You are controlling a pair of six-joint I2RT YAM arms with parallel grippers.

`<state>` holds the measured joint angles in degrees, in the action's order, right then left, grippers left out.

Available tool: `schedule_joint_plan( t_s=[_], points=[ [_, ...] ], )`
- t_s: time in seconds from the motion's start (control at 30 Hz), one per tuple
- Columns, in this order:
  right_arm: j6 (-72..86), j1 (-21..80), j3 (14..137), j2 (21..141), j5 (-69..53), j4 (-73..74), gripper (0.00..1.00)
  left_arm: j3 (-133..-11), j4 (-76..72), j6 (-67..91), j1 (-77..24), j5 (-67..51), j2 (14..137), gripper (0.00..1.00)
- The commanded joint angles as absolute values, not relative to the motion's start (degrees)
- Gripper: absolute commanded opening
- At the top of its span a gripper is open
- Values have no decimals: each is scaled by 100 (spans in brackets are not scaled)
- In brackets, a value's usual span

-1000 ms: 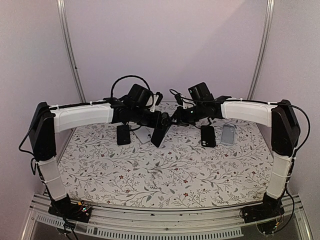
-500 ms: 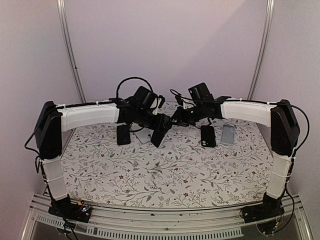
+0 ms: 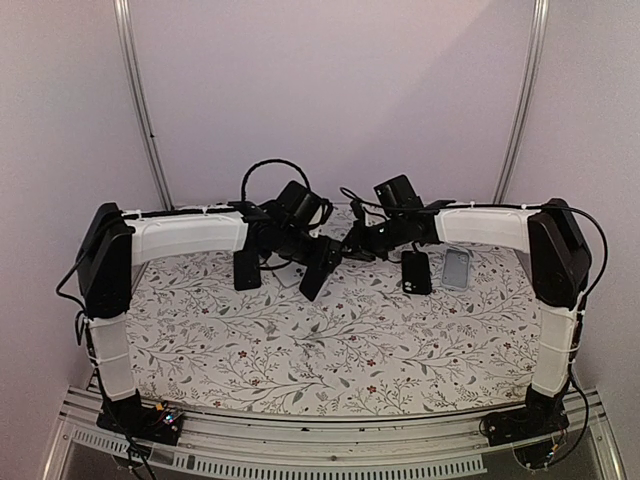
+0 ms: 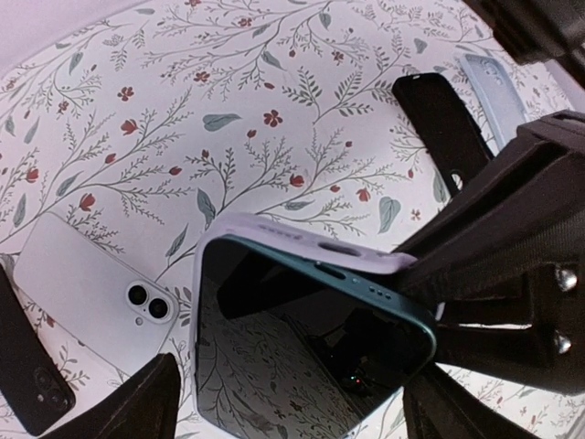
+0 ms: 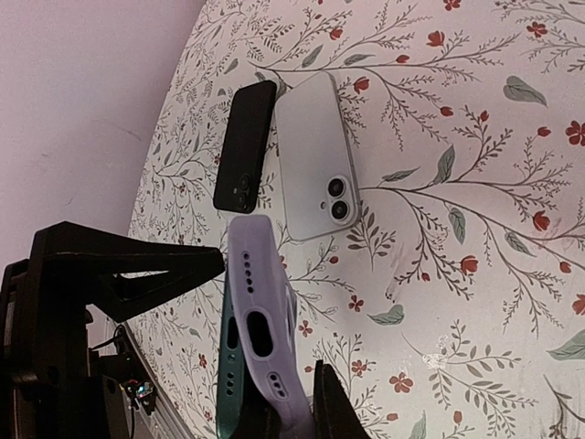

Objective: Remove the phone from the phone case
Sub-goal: Remove the phone case from the phone.

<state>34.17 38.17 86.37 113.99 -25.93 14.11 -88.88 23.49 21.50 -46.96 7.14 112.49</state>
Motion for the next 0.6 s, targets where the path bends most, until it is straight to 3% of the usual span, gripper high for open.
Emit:
schedule_joint_plan(
  t_s=[0.0,0.57],
  points=[
    [3748,3929,8479,11350,-3417,892,0,-8865,2259,2136,-4693,1188,11515,84],
    [4929,3911,7453,11486,-4273,-421,0,-8480,1989,2103,-4726,1534,11767,59]
  ],
)
